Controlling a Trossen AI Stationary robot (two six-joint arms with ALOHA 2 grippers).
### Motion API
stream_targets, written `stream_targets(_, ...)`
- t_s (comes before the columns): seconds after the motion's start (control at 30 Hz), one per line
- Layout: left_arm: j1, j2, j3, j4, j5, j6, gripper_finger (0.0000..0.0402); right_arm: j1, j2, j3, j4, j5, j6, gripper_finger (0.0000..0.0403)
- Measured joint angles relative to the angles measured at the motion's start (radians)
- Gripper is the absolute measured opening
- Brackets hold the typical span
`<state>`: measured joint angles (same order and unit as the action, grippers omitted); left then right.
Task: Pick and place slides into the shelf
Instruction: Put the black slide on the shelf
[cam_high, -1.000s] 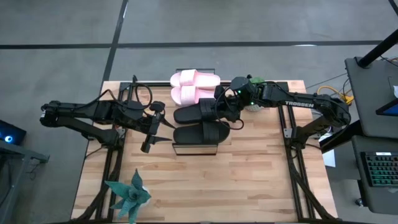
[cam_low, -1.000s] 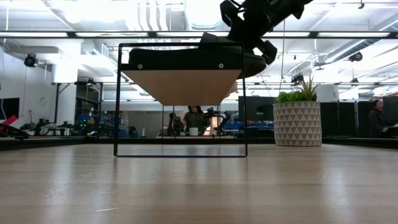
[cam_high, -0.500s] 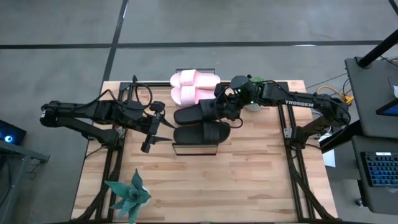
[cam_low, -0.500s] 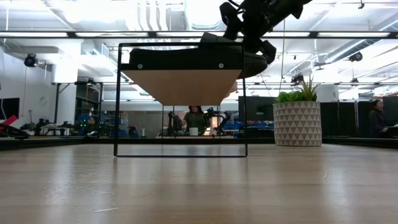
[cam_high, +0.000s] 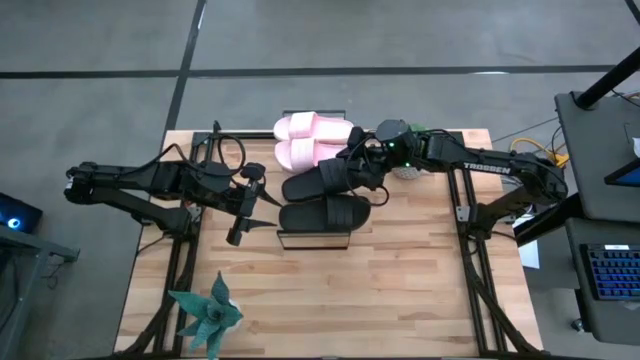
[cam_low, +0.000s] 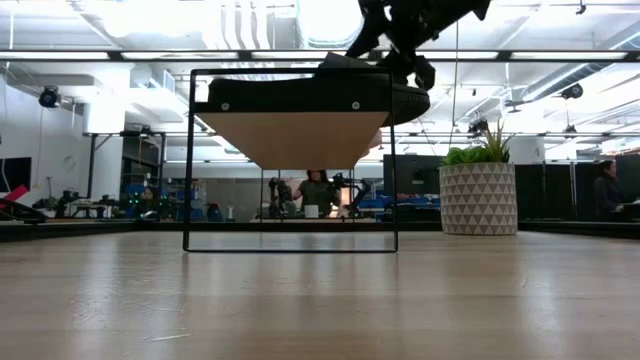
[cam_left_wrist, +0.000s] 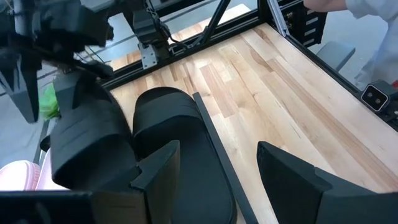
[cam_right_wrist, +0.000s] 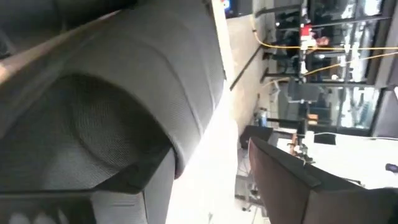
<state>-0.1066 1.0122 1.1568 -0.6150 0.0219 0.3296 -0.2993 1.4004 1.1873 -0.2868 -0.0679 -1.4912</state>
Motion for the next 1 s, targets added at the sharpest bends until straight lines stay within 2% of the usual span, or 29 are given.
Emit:
stream_targets(0.37, 0.000, 0.000, 0.000, -0.008, 0.000, 0.000, 0.0199, 0.027, -0.132, 0.002, 0.004, 0.009, 0.277, 0.0167)
stream_targets(0.63, 0.000, 0.000, -0.001, -0.008, 0.000, 0.000, 0.0199, 0.026, -0.131, 0.000, -0.070, 0.051, 0.324, 0.0146)
stream_targets(0.73, 0.000, 0.000, -0.001, -0.008, 0.000, 0.000, 0.0199, 0.027, -0.144, 0.000, -0.116, 0.078, 0.352, 0.0139)
stream_targets(1.0, 0.000, 0.000, -0.001, -0.015, 0.000, 0.000, 0.0199, 0.045, -0.157, 0.013, -0.368, 0.016, 0.440, 0.0110)
